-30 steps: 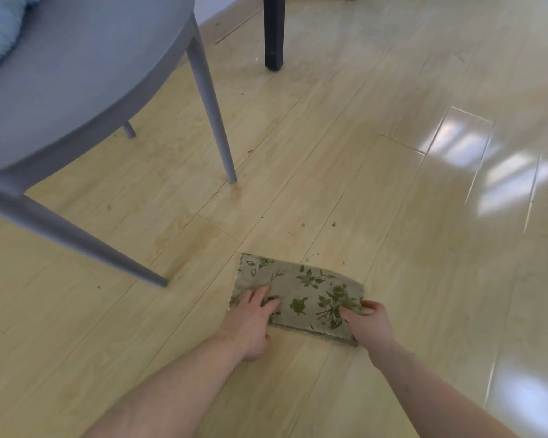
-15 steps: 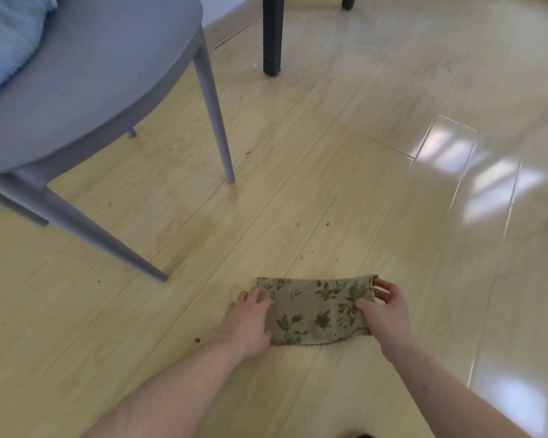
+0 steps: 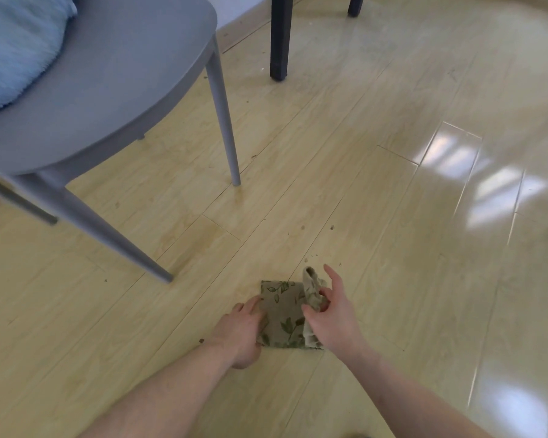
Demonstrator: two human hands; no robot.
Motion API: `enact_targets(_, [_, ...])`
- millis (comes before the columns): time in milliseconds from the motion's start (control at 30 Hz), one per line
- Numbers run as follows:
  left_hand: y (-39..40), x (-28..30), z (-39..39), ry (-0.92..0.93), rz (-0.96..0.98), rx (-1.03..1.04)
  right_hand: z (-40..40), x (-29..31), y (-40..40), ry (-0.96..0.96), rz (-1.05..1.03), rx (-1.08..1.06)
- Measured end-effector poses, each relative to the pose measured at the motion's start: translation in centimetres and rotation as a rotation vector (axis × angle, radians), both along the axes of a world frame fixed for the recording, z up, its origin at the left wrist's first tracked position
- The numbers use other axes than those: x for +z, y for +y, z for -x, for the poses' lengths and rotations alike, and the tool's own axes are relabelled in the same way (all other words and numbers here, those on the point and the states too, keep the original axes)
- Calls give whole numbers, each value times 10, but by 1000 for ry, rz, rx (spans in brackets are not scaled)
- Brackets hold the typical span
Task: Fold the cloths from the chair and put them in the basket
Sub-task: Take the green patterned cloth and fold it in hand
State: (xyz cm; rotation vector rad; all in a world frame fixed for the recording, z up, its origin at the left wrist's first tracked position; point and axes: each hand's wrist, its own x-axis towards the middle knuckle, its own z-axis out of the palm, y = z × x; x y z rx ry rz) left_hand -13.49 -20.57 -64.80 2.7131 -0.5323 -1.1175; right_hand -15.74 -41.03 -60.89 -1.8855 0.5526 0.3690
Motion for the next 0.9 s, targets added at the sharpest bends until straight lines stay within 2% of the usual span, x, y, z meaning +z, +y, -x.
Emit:
enact_targets(167, [6, -5, -2, 28, -10, 48, -1, -13, 24, 19, 24, 198])
enact_targets(300, [8, -5, -9, 4, 93, 339, -3, -20, 35, 43, 40, 364])
enact_targets(367, [11, -6, -15, -2, 124, 492, -3, -25, 34, 51, 67, 357])
enact_targets(467, [8, -8, -24, -1, 187, 613, -4, -31, 27, 17, 171, 225])
enact_targets(600, [-7, -10, -36, 16, 256, 613, -10, -36, 9, 64, 258, 70])
enact_targets(733, [-21, -17, -45, 28, 273, 520, -16, -46, 0, 199, 167, -7])
enact_targets(900, [-23, -22, -47, 21, 228, 450, -16, -51, -2, 241, 133, -13])
